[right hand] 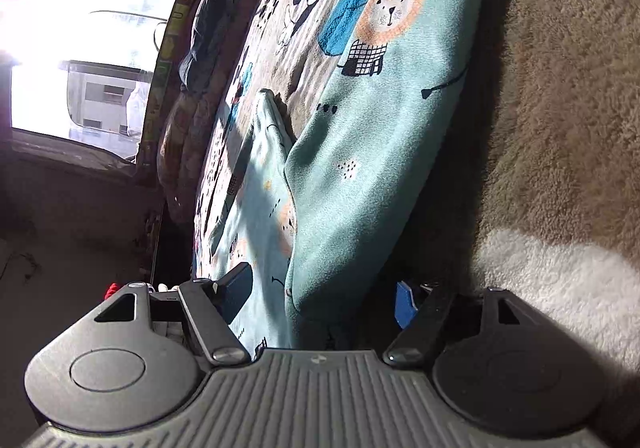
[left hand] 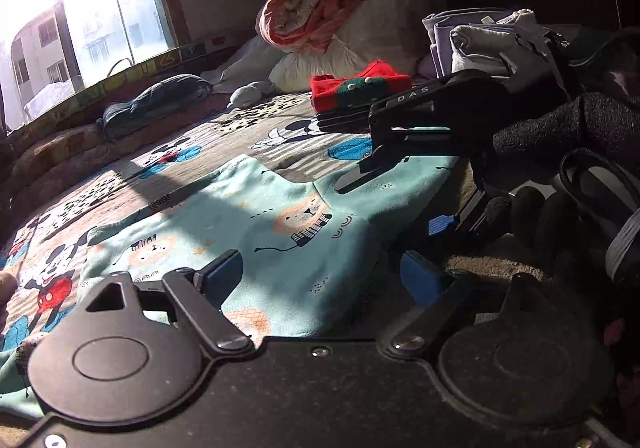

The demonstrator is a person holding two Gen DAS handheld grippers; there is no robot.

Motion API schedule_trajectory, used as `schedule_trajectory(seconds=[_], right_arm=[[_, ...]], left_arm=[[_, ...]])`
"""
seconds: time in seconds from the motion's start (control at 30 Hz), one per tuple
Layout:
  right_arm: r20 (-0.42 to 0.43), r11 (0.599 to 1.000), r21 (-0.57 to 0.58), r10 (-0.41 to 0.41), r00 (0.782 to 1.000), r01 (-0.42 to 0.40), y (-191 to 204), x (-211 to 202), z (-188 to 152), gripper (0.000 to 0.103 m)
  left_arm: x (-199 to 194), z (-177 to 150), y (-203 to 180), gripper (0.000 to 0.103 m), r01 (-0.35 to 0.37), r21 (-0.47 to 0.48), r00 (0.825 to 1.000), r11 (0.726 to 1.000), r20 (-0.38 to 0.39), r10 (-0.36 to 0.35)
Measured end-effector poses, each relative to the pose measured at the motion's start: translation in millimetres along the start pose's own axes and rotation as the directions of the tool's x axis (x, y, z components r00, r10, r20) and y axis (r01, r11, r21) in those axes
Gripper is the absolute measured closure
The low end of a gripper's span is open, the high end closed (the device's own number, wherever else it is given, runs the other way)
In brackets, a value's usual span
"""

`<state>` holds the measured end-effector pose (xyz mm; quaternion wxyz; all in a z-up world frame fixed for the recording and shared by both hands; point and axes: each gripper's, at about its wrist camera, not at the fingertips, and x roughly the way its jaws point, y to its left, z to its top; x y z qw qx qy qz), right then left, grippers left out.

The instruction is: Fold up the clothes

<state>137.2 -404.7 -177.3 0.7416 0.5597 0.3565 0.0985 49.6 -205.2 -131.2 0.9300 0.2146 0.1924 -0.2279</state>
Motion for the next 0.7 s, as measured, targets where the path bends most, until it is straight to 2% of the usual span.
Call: schedule_trajectory(seconds=[0.07, 0.13, 0.17, 0.2, 0.27, 0.3, 0.43, 0.5, 0.6, 0.67, 0.7], right_arm=[[-0.002, 1.000, 0.013, 0.026, 1.000, -0.026, -2.7, -0.5, 1.7, 0.034], [-0.001, 0.999, 0.012, 0.042, 0.999, -0.042, -5.9, -1.3, 2.6, 0.041], [-0.001, 0.999, 0.007, 0.043, 0.999, -0.043, -8.1, -1.7, 3.0, 0.053], [-0.001, 0.999, -0.001, 0.034, 0.999, -0.034, -11.4, -1.7, 3.3, 0.072], [0.000, 0.999, 0.018, 0.034, 0.999, -0.034, -27.1, -2.4, 2.2, 0.093], [0.006, 0.998, 0.035, 0.053, 0.999, -0.053, -33.4, -4.2, 2.5, 0.097], [0.035, 0.995, 0.021, 0.094, 0.995, -0.094, -37.3, -12.1, 0.4, 0.098], [0.030, 0.992, 0.034, 0.117, 0.993, -0.118, -40.6, -12.7, 1.5, 0.098], [0.015, 0.990, 0.028, 0.137, 0.991, -0.137, -41.0, -11.7, 4.1, 0.099], [0.011, 0.989, 0.021, 0.149, 0.989, -0.149, -41.9, -11.8, 5.1, 0.099], [0.011, 0.988, 0.018, 0.154, 0.988, -0.154, -42.5, -12.2, 5.2, 0.099]], left_arm=[[13.4, -0.4, -14.3, 0.016, -0.010, 0.105, 1.000, 0.994, -0.016, 0.011], [26.1, -1.5, -27.8, 0.016, -0.014, 0.207, 0.999, 0.978, -0.030, 0.021], [30.5, -2.3, -30.5, 0.016, -0.015, 0.228, 0.999, 0.973, -0.036, 0.023], [34.4, -3.4, -30.9, 0.016, -0.012, 0.231, 0.999, 0.973, -0.045, 0.023], [42.2, -5.6, -31.9, 0.016, -0.006, 0.237, 0.998, 0.971, -0.063, 0.022], [45.2, -6.7, -31.9, 0.017, -0.005, 0.238, 0.997, 0.971, -0.070, 0.022], [50.3, -8.9, -30.2, 0.017, -0.012, 0.239, 0.996, 0.971, -0.086, 0.033], [51.2, -6.4, -34.9, 0.017, -0.026, 0.285, 0.995, 0.958, -0.082, 0.051], [54.5, -1.8, -48.6, 0.019, -0.044, 0.413, 0.994, 0.910, -0.070, 0.080], [59.5, 0.8, -58.6, 0.027, -0.054, 0.499, 0.992, 0.865, -0.072, 0.103], [62.0, 1.2, -62.1, 0.035, -0.058, 0.529, 0.991, 0.846, -0.072, 0.113]])
